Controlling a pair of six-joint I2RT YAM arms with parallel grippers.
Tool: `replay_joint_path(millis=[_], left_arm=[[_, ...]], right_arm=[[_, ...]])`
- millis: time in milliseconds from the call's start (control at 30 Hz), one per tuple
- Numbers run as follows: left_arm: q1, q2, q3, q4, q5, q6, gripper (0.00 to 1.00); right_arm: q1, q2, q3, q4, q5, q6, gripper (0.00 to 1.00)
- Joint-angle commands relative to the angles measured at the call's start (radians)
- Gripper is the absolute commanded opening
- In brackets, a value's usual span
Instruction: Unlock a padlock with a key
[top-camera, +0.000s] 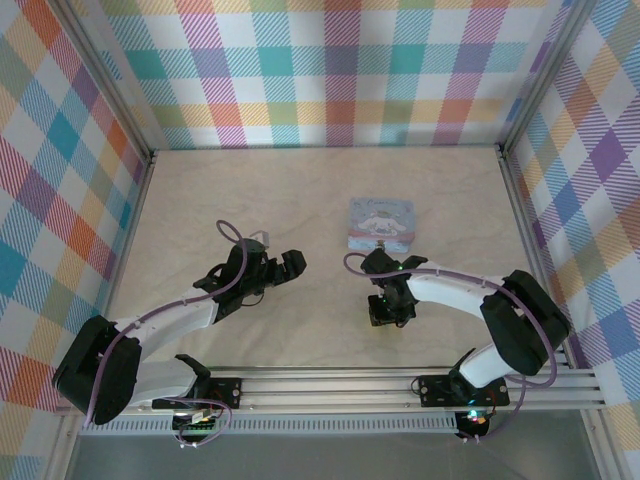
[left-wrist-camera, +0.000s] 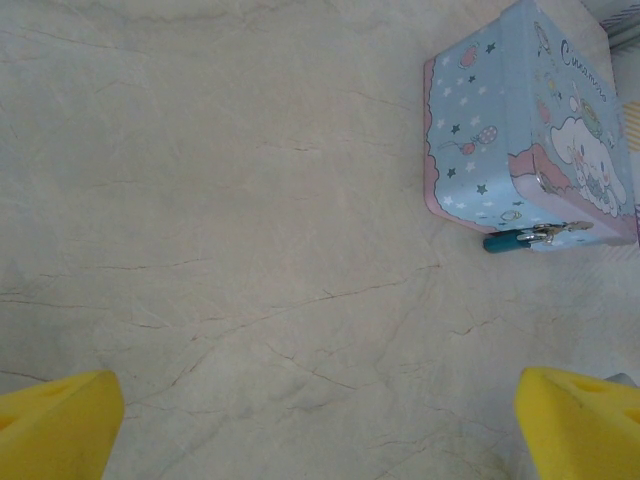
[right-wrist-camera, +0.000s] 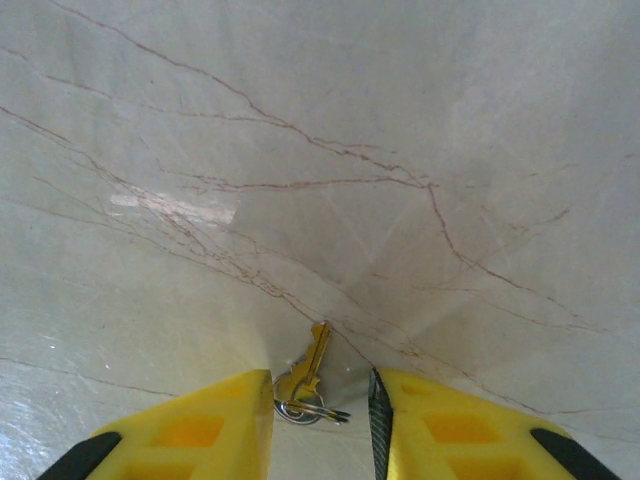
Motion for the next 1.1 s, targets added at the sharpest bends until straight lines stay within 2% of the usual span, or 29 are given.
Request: replay_joint_path(millis=[0, 633, 967, 1067], left_arm=[[-0.010, -0.002, 0.023, -0.019, -0.014, 0.003, 1.00], [-0.010, -0.002, 0.026, -0.022, -0.017, 0.000, 1.00], [-0.009, -0.033, 0.035, -0.045, -0.028, -0.004, 1.00], [-0.010, -0.046, 0.037, -0.049, -0.030, -0.009, 1.00]], right_arm=[[0.009, 0.015, 0.007, -0.024, 0.003, 0.016, 0.32], [0.016, -0.014, -0.016, -0.032, 0.008, 0.034, 0.17], [0.016, -0.053, -0.038, -0.037, 0.020, 0.054, 0.00], [0.016, -0.070, -0.044, -0.029, 0.018, 0.063, 0.00]])
